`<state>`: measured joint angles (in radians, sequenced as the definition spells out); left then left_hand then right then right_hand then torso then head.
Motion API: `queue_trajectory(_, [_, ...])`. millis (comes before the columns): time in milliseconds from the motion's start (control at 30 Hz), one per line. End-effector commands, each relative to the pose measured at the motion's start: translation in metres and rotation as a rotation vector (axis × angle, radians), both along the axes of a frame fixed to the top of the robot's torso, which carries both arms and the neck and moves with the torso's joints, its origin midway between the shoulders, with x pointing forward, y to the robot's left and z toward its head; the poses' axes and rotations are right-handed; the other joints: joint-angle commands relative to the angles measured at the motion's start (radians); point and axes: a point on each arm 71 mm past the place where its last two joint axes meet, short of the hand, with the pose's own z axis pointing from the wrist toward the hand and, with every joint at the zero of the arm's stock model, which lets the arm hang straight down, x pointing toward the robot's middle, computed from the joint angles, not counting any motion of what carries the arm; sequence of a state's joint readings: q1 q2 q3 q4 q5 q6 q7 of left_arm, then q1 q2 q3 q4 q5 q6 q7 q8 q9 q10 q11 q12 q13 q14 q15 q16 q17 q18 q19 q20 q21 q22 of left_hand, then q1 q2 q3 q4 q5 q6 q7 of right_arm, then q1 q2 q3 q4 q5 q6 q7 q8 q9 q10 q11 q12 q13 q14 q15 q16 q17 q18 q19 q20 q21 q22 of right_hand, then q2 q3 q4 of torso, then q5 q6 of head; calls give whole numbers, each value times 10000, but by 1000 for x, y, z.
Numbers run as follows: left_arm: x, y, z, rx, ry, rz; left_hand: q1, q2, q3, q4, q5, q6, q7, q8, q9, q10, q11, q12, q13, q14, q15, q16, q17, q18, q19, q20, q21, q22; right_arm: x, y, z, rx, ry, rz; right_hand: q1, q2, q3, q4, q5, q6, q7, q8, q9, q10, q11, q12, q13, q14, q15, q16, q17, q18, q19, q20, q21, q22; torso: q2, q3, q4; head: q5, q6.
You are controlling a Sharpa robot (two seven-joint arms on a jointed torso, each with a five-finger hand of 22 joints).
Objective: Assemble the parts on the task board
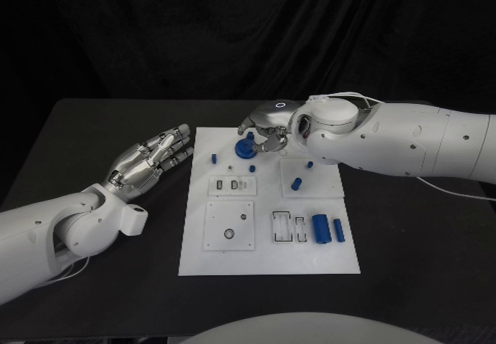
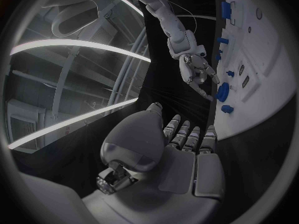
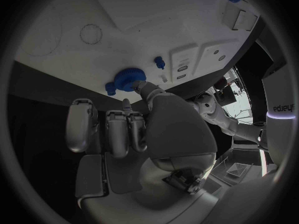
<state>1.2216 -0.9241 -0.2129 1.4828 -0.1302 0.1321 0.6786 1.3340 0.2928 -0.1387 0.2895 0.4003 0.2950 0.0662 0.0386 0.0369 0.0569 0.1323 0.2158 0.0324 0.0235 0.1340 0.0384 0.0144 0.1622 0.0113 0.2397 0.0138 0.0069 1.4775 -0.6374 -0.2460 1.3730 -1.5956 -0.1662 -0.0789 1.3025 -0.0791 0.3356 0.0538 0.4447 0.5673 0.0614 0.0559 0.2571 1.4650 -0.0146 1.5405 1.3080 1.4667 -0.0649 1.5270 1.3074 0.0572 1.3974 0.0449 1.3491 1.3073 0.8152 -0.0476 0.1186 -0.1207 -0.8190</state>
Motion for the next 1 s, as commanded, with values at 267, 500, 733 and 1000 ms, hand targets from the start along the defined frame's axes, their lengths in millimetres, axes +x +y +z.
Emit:
queue_trajectory(267, [-2, 0, 8, -829, -816, -6, 119, 8, 85, 3, 43, -39, 86, 21, 11, 1, 85, 20, 0, 33, 80, -6, -6, 151, 5, 93, -24, 7, 1, -1, -2, -205, 104, -130, -111, -29, -18, 14, -716, -1788, -146, -153, -1060, 366, -181, -241, 1976, 746, -169, -176, 2108, 153, -87, -120, -297, 867, -6, -12, 7, -12, -15])
queue_trajectory(500, [-2, 2, 8, -815, -814, 32, 119, 8, 85, 3, 43, -39, 86, 21, 11, 1, 85, 20, 0, 33, 80, -6, -6, 151, 5, 93, -24, 7, -2, -10, 7, 608, -678, 68, -232, 88, -362, 190, -2043, -913, -24, 11, -1109, 494, -104, -152, 2084, 781, -125, -143, 2149, 128, 32, -92, -304, 938, -6, -11, 8, -8, -29])
queue_trajectory(733, [-3, 4, 8, -797, -810, 77, 119, 9, 94, 2, 46, -22, 95, 24, 13, 4, 89, 32, 2, 38, 84, 0, -4, 151, 7, 98, -22, 8, -18, -47, 38, 1463, -1673, -29, -389, 232, -887, 604, -2527, 2877, 296, 1167, -224, 1058, 115, 303, 2628, 1041, 80, 438, 2634, -249, 1044, 30, 1114, 1929, -1, -5, 8, -20, -3])
queue_trajectory(1000, [-4, 7, 8, -745, -804, 158, 120, 4, 99, 0, 49, 1, 103, 29, 17, 12, 92, 52, 5, 46, 87, 11, 0, 152, 13, 103, -16, 12, -43, -110, 51, 1608, -1793, -1198, -510, 304, -1289, 908, -2615, 3098, 202, 1534, 220, 1058, 81, 303, 2628, 1041, 6, 438, 2634, -457, 1496, 27, 1848, 2414, -11, -5, -42, -48, -13])
